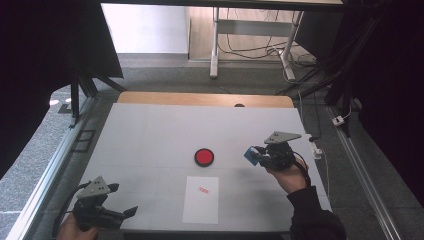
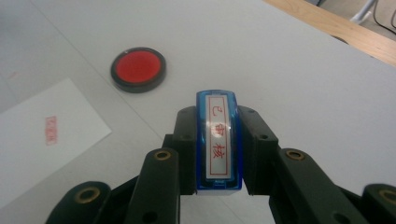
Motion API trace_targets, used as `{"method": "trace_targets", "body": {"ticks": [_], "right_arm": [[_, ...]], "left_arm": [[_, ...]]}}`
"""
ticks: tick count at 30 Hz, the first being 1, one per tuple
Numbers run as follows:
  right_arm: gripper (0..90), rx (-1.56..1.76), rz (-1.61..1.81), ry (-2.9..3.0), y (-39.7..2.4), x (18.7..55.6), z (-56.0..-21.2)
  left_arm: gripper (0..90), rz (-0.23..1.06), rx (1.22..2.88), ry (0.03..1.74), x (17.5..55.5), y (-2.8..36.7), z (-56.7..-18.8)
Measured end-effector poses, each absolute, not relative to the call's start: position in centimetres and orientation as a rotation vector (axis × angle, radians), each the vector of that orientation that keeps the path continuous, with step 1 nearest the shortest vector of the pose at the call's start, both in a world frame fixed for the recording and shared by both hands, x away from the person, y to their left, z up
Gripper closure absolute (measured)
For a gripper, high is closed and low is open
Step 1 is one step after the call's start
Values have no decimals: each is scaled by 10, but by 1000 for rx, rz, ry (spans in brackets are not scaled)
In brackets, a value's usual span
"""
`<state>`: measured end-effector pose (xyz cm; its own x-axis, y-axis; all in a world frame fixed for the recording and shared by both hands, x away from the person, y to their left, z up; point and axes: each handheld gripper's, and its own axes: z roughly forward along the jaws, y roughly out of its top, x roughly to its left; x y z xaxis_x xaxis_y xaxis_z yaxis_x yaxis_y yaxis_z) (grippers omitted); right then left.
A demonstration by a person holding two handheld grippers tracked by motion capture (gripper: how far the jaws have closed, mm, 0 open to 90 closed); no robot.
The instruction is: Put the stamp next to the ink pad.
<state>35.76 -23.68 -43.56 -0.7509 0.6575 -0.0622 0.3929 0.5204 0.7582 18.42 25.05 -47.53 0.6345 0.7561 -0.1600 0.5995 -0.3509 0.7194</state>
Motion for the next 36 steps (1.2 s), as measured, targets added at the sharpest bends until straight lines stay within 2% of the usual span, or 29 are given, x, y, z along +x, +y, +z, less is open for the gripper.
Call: {"method": "trace_targets", "body": {"ticks": [36], "right_arm": [[706, 902, 935, 2471, -237, 376, -470]], "left_arm": [[6, 255, 2079, 1062, 185, 250, -476]]}}
